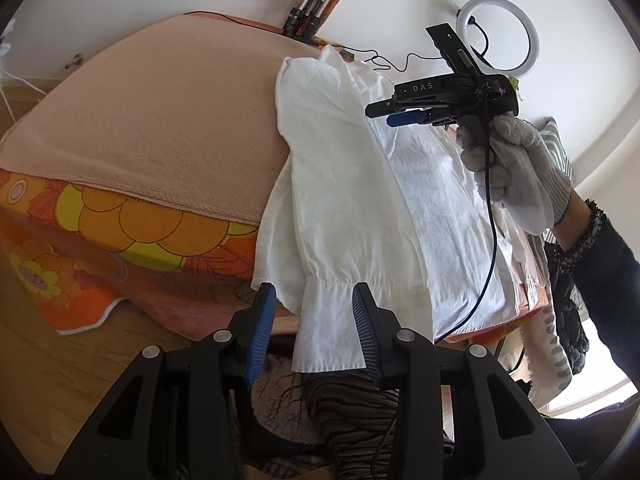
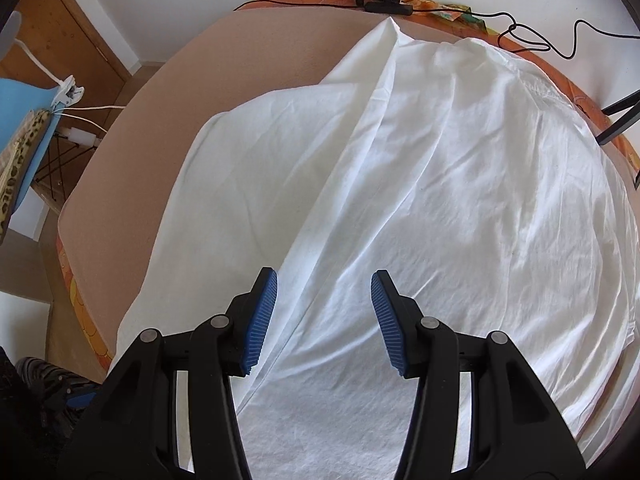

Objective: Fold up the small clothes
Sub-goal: 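Fold the held shirt side over the back with the left tool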

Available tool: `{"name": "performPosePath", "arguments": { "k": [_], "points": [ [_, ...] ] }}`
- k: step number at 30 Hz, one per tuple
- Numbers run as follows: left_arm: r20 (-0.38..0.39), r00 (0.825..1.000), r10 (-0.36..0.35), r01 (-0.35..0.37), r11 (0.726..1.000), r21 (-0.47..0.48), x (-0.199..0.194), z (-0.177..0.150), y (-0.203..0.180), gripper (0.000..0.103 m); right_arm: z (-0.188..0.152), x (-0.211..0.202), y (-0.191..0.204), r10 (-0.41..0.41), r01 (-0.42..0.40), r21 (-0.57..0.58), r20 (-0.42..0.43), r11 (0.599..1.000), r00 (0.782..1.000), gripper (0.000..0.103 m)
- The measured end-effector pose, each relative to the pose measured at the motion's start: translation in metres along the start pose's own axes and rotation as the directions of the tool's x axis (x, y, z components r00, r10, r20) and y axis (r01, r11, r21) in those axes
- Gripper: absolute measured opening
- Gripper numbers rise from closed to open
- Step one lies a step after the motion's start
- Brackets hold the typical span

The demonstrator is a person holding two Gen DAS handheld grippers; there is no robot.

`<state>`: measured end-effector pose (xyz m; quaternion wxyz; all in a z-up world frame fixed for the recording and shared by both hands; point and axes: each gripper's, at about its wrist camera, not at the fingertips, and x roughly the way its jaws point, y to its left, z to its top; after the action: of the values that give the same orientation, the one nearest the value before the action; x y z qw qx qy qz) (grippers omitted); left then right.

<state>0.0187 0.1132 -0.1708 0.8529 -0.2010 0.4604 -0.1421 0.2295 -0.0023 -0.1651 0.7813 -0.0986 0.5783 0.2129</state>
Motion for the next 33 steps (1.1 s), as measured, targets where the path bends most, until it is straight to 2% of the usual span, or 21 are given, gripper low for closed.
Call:
{"name": "performPosePath", "arguments": {
  "k": [2,4,5,8,11,17,21,23,24,25,29,33],
  "points": [
    [-0.01,1.0,-0.009,0.009,1.0,-0.01,0.002,-0.003,0.002,0.037,0.002,0.009,-0.002,0.001,-0.001,0.006,-0.015,1.0,1.0,0.052],
    [-0.01,1.0,0.017,-0.017,1.0,0.0,0.001,-0.005,0.001,0.037,-0.002,0.014,0.004,-0.037,0.037,-0.013,-0.023,0.999,0.999,0.046],
    [-0.003,0.999,0.04,-0.04,0.999,0.004,0.0,-0.006,0.002,0.037,-0.004,0.015,0.006,-0.07,0.069,-0.032,-0.021,0.997,0.997,0.04],
    [0.031,0.997,0.069,-0.069,0.997,-0.021,-0.005,-0.004,0.007,0.037,-0.015,0.015,0.015,-0.225,0.224,-0.121,0.012,0.967,0.974,0.038],
    [0.042,0.996,0.084,-0.082,0.996,-0.039,-0.003,0.002,0.011,0.039,-0.024,0.011,0.021,-0.282,0.283,-0.172,0.033,0.944,0.959,0.038],
    [0.009,0.997,0.074,-0.073,0.997,-0.036,0.014,0.005,0.009,0.036,-0.025,-0.023,0.025,-0.209,0.221,-0.144,0.093,0.965,0.973,0.04],
    [0.028,0.998,0.059,-0.058,0.997,-0.041,0.013,0.004,0.011,0.035,-0.015,-0.044,0.034,-0.09,0.104,-0.117,0.12,0.988,0.989,0.057],
    [0.037,0.998,0.06,-0.058,0.997,-0.053,0.011,0.002,0.015,0.025,-0.004,-0.048,0.035,-0.026,0.036,-0.085,0.115,0.996,0.993,0.06],
    [0.042,0.998,0.035,-0.033,0.998,-0.056,0.01,0.002,0.017,0.005,0.0,-0.05,0.036,0.001,0.006,-0.066,0.11,0.998,0.994,0.06],
    [0.041,0.999,0.008,-0.005,0.998,-0.068,0.01,0.002,0.019,0.002,0.005,-0.05,0.037,0.029,-0.025,-0.047,0.104,0.999,0.994,0.061],
    [0.06,0.998,-0.022,0.024,0.999,-0.035,0.011,0.001,0.009,0.002,0.026,-0.04,0.047,0.094,-0.096,0.02,0.067,0.995,0.993,0.064],
    [0.065,0.997,-0.046,0.047,0.999,-0.015,0.012,0.002,0.004,0.003,0.045,-0.019,0.064,0.079,-0.08,0.049,0.022,0.996,0.997,0.067]
  ]
}}
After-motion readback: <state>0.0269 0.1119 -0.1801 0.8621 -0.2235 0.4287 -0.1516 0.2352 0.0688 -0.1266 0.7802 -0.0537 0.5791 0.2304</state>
